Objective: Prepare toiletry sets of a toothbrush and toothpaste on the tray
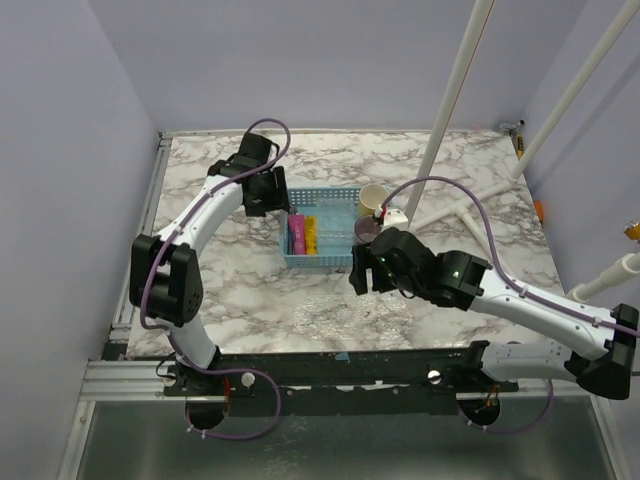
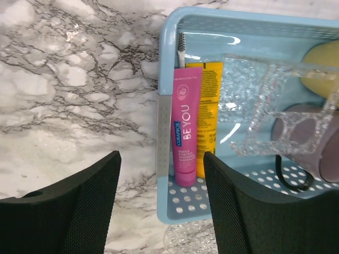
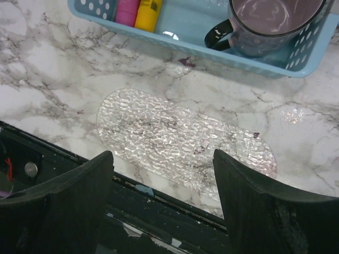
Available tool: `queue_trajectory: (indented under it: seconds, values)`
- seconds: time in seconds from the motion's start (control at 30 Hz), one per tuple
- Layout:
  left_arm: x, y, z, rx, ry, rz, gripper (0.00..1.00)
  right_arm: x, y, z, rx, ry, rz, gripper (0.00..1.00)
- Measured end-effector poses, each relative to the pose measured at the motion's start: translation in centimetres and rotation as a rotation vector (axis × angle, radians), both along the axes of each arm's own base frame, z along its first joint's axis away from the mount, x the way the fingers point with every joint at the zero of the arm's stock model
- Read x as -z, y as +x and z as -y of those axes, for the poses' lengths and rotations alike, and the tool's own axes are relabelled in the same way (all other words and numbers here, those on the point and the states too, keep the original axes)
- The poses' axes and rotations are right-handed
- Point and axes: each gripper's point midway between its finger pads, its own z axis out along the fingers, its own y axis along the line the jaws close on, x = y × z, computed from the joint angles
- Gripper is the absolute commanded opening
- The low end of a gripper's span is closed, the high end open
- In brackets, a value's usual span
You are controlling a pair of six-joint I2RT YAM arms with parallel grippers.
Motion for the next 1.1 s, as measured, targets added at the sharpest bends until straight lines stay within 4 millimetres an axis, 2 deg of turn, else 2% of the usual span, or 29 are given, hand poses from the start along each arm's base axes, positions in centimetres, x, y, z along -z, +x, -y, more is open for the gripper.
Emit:
queue_trajectory:
  seconds: [0.17, 0.3, 0.4, 0.6, 0.73, 0.83, 1.03, 1.1]
  values:
    - [-5.7, -1.0, -1.2, -0.012, 0.004, 0.136, 0.68, -0.1, 1.4, -0.5, -0.004, -0.067, 0.038, 0.75]
    - [-8.9, -2.0, -1.9, -0.013, -0.001, 0.215, 0.70, 0.2, 2.7, -0.6, -0.011, -0.127, 0.055, 0.70]
    - [-10.6, -3.7, -2.4, -0.009, -0.011, 0.257, 0.71, 0.5, 4.3, -0.1, 0.000, -0.168, 0.060, 0.63]
    - [-11.6, -6.8, -3.3, 0.006, -0.027, 0.292, 0.76, 1.9, 8.4, 1.3, 0.044, -0.228, 0.032, 0.60]
    - [-12.0, -9.3, -3.7, 0.023, -0.047, 0.320, 0.79, 2.8, 10.3, 2.0, 0.049, -0.243, 0.008, 0.57]
    - [-12.3, -10.8, -3.8, 0.040, -0.074, 0.356, 0.82, 2.9, 11.5, 1.2, 0.032, -0.243, 0.003, 0.54]
    - [-11.5, -13.0, -4.0, 0.077, -0.097, 0.394, 0.87, 3.8, 13.0, -0.5, 0.002, -0.249, -0.005, 0.49]
    - [-11.3, -13.3, -4.0, 0.087, -0.104, 0.411, 0.98, 4.4, 13.2, -0.8, -0.004, -0.255, -0.014, 0.49]
